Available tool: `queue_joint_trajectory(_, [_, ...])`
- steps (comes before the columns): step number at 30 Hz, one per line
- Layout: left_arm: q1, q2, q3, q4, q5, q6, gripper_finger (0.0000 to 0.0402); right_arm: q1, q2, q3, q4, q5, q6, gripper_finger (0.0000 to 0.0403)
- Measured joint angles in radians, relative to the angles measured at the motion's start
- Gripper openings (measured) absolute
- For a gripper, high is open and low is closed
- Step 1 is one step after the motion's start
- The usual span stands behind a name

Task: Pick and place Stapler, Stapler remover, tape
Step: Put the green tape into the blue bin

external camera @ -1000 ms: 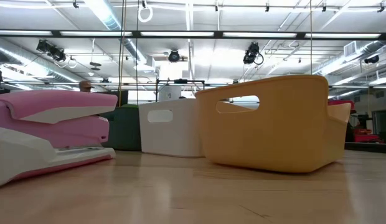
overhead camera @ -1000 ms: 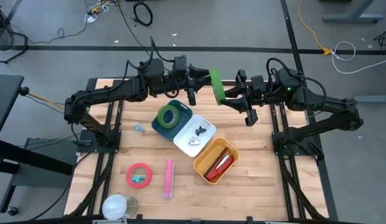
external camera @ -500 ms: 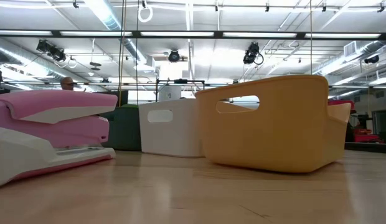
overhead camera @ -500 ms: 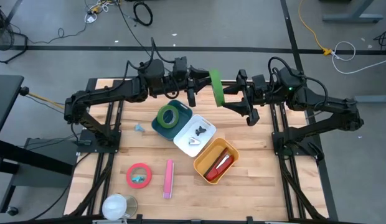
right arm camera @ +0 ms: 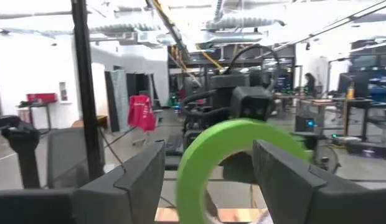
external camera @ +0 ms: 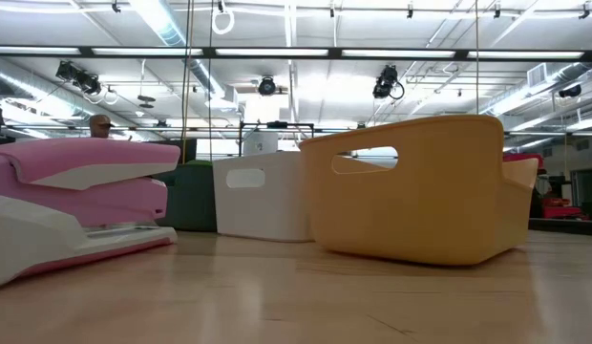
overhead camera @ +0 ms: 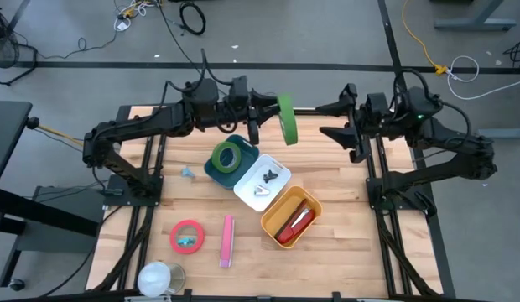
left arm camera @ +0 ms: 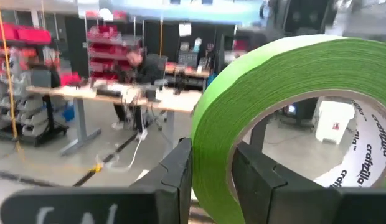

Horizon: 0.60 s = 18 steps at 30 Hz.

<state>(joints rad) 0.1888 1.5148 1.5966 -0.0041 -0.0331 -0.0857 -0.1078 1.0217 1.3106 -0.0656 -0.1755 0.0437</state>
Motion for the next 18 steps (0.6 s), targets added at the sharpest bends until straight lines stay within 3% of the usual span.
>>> queue_joint_trajectory(9, [0.004,-0.029,0.0,-0.085,-0.016,0.0,0.0099,0.0,-0.009,0.0,-0.024,0.011,-0.001,0.0237])
queue_joint_trajectory(18, [0.004,-0.031,0.0,-0.327,-0.027,-0.035,0.0099,0.0,-0.008,0.0,-0.095,0.011,-0.002,0.0218])
